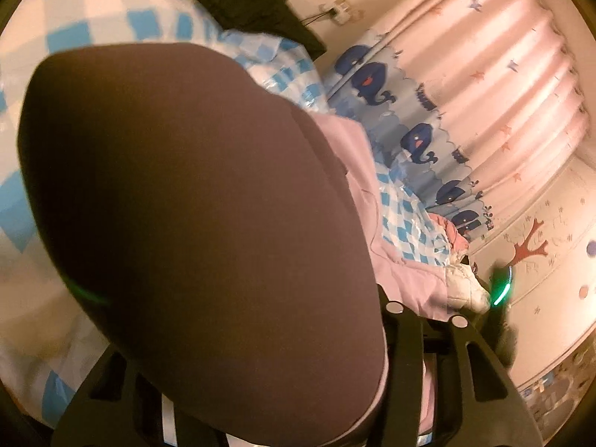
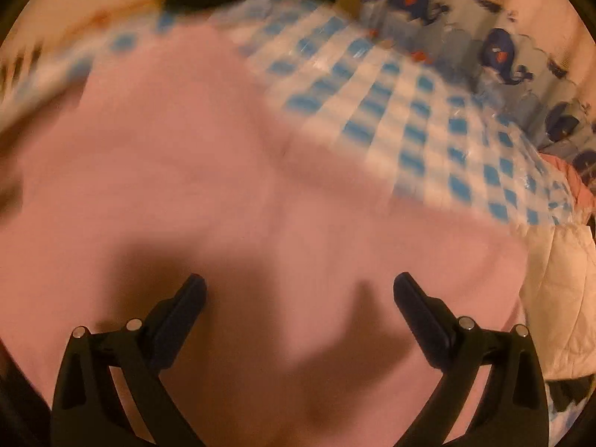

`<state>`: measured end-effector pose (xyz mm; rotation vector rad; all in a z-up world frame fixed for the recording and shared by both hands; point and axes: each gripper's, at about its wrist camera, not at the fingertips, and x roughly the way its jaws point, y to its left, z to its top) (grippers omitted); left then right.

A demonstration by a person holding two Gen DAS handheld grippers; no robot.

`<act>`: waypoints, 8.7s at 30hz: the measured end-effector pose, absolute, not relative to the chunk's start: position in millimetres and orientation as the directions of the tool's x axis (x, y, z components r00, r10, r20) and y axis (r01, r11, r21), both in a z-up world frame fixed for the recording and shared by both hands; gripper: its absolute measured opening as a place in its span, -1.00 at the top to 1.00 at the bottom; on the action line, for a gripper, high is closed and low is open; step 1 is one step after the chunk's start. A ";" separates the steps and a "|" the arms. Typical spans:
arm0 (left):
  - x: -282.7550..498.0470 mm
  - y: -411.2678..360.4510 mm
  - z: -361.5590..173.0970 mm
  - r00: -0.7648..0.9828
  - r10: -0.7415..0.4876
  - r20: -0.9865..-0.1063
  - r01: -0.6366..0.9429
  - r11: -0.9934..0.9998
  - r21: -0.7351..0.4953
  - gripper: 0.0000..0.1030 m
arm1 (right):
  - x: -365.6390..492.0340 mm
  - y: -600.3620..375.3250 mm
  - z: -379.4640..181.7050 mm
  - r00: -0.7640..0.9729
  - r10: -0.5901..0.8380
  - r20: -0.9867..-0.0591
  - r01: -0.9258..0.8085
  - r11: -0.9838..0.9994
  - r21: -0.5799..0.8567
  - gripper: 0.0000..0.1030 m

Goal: Fold large clothes

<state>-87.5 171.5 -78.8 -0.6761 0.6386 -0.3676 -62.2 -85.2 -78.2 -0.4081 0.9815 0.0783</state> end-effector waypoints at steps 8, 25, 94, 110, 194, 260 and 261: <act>-117.7 101.3 -2.3 0.778 -0.509 -0.369 0.307 0.819 -0.484 0.27 | -71.3 -146.4 -32.5 0.530 0.283 -0.799 -0.210 0.957 0.200 -0.89; -191.4 -90.3 46.8 0.726 -0.512 -0.460 0.560 0.827 -0.037 0.29 | -99.5 -350.0 -101.4 0.637 0.713 0.293 -0.187 -0.225 0.956 -0.86; -84.6 -260.0 -21.1 0.599 -0.524 -0.606 0.651 0.759 -0.014 -0.38 | -41.4 -417.1 -90.3 0.613 0.351 -0.708 0.159 0.823 0.546 -0.90; -90.6 -252.3 -28.6 0.604 -0.560 -0.567 0.669 0.743 -0.021 -0.44 | -103.0 -442.6 -43.0 0.721 0.330 -0.609 0.138 0.793 0.593 -0.89; 24.1 -68.6 -72.8 0.193 -0.762 -0.619 0.318 0.645 -0.695 -0.86 | -135.7 -408.6 -56.7 0.546 0.421 -0.724 0.140 0.807 0.574 -0.87; 61.7 114.0 -27.7 0.651 -0.423 -0.630 0.220 0.900 -0.377 -0.78 | 80.0 -201.2 -19.1 0.765 0.338 -0.548 0.000 0.852 0.524 -0.87; 61.3 112.2 -27.7 0.652 -0.425 -0.628 0.225 0.899 -0.374 -0.83 | 80.3 -198.6 -36.9 0.742 0.342 -0.576 0.019 0.849 0.528 -0.87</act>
